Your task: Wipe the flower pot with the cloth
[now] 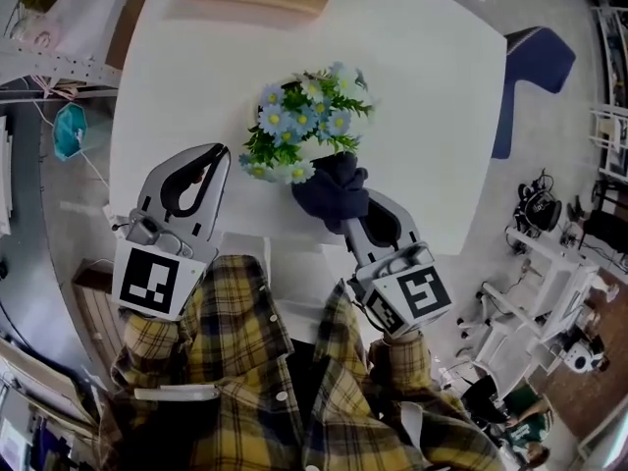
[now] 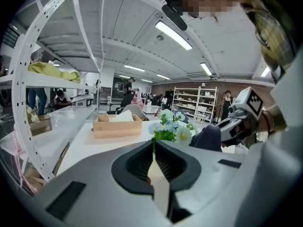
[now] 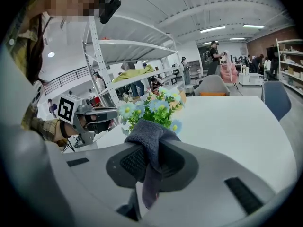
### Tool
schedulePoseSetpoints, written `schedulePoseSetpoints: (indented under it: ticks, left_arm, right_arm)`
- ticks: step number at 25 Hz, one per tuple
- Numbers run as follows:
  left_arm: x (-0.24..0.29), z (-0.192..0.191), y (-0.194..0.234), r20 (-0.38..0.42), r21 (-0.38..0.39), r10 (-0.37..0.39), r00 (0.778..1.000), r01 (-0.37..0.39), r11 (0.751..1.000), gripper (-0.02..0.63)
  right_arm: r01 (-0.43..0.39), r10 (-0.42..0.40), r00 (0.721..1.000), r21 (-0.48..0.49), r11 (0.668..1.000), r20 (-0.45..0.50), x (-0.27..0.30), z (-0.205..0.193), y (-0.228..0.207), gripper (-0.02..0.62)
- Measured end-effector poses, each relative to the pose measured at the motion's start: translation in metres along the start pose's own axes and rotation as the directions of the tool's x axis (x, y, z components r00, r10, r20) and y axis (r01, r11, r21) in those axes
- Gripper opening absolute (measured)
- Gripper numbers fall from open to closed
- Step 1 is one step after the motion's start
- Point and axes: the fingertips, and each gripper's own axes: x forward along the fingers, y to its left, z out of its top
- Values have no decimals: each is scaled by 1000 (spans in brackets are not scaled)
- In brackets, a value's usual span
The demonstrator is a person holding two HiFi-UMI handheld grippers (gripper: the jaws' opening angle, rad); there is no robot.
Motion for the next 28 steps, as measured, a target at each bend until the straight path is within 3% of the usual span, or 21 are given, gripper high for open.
schedulePoseSetpoints:
  ticks: [8, 13, 19, 28]
  left_arm:
    - [13, -42, -6, -37, 23, -56, 998, 56, 998, 14]
    - [24, -61, -14, -61, 32, -111, 992, 113, 993, 105]
    - [46, -70, -21, -88, 106, -179, 980, 188, 976, 225]
    - [69, -68, -16, -75, 132, -216, 974, 224, 966, 334]
  right_arm:
    - [0, 0, 1000, 17, 1000, -24, 21, -22, -4, 32]
    - [-5, 6, 1000, 40, 999, -21, 32, -29, -3, 32]
    - [0, 1, 1000, 80, 997, -17, 40, -32, -7, 32]
    - [1, 1, 1000, 87, 996, -25, 47, -34, -10, 32]
